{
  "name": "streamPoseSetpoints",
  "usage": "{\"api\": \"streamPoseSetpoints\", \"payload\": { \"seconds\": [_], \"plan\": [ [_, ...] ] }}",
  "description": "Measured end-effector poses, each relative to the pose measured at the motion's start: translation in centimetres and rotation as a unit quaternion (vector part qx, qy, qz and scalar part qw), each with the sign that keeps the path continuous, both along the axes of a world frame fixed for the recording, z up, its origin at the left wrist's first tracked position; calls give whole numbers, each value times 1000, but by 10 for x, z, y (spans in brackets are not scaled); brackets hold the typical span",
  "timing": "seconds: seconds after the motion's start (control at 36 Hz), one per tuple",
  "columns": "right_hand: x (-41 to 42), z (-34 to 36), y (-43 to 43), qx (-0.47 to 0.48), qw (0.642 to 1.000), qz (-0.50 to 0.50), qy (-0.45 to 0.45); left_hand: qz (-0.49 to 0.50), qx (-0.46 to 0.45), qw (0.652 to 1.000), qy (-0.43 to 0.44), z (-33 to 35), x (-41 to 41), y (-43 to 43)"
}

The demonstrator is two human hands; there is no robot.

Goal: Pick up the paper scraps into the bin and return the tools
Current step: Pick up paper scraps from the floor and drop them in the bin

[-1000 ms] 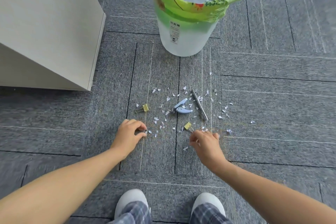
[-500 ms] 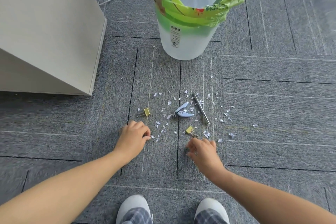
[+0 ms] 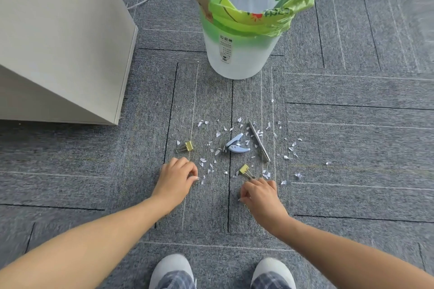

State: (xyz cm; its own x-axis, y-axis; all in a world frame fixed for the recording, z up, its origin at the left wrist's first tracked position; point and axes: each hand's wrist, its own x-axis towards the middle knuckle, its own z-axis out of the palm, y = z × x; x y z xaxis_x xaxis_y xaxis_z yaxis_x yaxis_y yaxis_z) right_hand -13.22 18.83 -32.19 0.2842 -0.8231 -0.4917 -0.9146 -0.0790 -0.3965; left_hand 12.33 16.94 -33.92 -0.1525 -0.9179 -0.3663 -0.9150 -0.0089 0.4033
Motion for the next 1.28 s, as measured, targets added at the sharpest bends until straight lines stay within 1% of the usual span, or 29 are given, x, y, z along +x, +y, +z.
{"api": "streamPoseSetpoints", "payload": {
  "seconds": [0.11, 0.31, 0.42, 0.56, 0.61, 0.69, 0.75, 0.81, 0.89, 0.94, 0.97, 1.03, 1.08, 1.11, 1.14, 1.19, 1.22, 1.28],
  "plan": [
    [2, 3, -1, -6, 999, -26, -28, -5, 11, 1000, -14, 0, 0, -4],
    [7, 12, -8, -19, 996, -56, -66, -6, 22, 1000, -5, -2, 1, -4],
    [12, 20, -17, -11, 990, -103, -95, -14, 23, 1000, 3, -2, 4, -4],
    [16, 30, -32, -11, 982, -143, -121, -47, 14, 998, -25, 0, 3, -4],
    [18, 32, -37, -13, 977, -160, -137, -70, 5, 997, -42, 1, 2, -3],
    [19, 44, -51, -23, 963, -191, -188, -91, 11, 994, -57, 5, 0, -3],
    [21, 59, -63, -37, 955, -209, -209, -89, 17, 995, -45, 9, -3, -7],
    [21, 77, -77, -63, 944, -226, -232, -74, 7, 997, -11, 21, -8, -16],
    [22, 112, -104, -115, 931, -222, -267, -18, -45, 995, 85, 58, -22, -48],
    [24, 142, -131, -163, 918, -213, -292, 17, -108, 982, 152, 96, -31, -79],
    [25, 159, -147, -202, 908, -208, -302, 26, -147, 973, 176, 117, -36, -98],
    [28, 193, -184, -287, 879, -206, -319, 43, -240, 944, 221, 162, -46, -137],
    [32, 226, -222, -363, 845, -209, -332, 62, -331, 905, 262, 204, -55, -178],
    [35, 241, -240, -389, 837, -205, -326, 65, -364, 888, 272, 223, -60, -198],
    [37, 252, -257, -407, 840, -197, -301, 64, -387, 879, 273, 240, -66, -217],
    [39, 264, -290, -425, 859, -180, -222, 57, -402, 878, 254, 263, -74, -250],
    [37, 264, -304, -414, 873, -176, -190, 58, -398, 884, 237, 270, -78, -264],
    [31, 260, -329, -353, 908, -177, -143, 66, -366, 908, 194, 274, -80, -287]
  ]
}}
